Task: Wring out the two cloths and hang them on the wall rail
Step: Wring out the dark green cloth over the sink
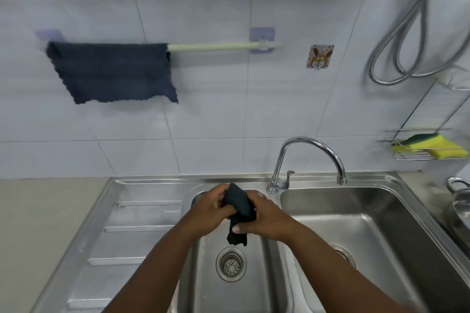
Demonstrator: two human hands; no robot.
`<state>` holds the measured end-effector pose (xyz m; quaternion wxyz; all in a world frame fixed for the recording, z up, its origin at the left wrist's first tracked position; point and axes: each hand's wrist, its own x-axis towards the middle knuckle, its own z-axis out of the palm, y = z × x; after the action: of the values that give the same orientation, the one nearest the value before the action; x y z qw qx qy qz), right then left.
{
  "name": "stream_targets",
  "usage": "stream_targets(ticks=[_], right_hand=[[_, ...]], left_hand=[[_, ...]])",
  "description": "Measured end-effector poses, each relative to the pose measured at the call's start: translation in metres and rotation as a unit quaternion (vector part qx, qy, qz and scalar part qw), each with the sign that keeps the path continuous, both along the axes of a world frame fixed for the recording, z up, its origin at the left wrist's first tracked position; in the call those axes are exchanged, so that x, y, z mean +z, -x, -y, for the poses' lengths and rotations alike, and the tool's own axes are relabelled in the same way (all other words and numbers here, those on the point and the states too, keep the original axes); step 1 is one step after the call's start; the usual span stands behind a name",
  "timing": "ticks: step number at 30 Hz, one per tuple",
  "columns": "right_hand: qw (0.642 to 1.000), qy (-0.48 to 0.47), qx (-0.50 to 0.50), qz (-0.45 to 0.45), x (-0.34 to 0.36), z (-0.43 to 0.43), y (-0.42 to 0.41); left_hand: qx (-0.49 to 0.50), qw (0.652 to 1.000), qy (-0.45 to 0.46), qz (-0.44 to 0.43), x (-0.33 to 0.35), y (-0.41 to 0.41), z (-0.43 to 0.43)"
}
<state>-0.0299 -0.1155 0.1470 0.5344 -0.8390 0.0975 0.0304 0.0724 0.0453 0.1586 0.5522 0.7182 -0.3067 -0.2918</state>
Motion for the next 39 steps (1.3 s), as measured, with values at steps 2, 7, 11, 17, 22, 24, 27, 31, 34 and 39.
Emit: stream_targets(ticks=[2, 7, 11, 17, 22, 24, 27, 31, 34, 39], right_hand=[[0.999, -0.034, -0.011, 0.024, -0.002, -0.014, 0.002], [0.992, -0.094, -0.081, 0.017, -0.019, -0.037, 0.001], [0.989, -0.059, -0.136, -0.016, -0.019, -0.035, -0.004], [0.986, -0.102, -0.131, -0.003, 0.0, -0.02, -0.007], [0.983, -0.162, -0.085, -0.009, 0.003, -0.026, -0.01], [0.974, -0.212, -0.082, -0.008, 0.0, -0.03, -0.01], [0.966, -0.24, -0.095, -0.021, -0.004, -0.03, -0.008], [0.952, -0.291, -0.016, -0.094, -0.006, -0.016, 0.003], [0.928, -0.339, 0.033, -0.151, -0.007, -0.006, 0.008], [0.904, -0.357, 0.041, -0.231, -0.02, -0.007, 0.008]], left_hand=[[0.022, 0.999, 0.018, -0.016, 0.0, 0.002, -0.006], [0.082, 0.99, 0.08, -0.079, 0.001, 0.012, -0.013], [0.146, 0.968, 0.12, -0.167, -0.005, 0.008, -0.027], [-0.004, 0.992, -0.091, -0.083, -0.032, -0.004, -0.048], [-0.119, 0.986, -0.022, -0.112, -0.024, 0.009, -0.036], [-0.112, 0.984, 0.027, -0.139, -0.026, 0.015, -0.03], [-0.043, 0.992, -0.003, -0.119, -0.038, 0.018, -0.024], [-0.073, 0.99, -0.113, 0.034, -0.05, 0.009, -0.028], [-0.1, 0.949, -0.216, 0.204, -0.051, 0.004, -0.029], [-0.171, 0.895, -0.144, 0.387, -0.041, 0.015, -0.018]])
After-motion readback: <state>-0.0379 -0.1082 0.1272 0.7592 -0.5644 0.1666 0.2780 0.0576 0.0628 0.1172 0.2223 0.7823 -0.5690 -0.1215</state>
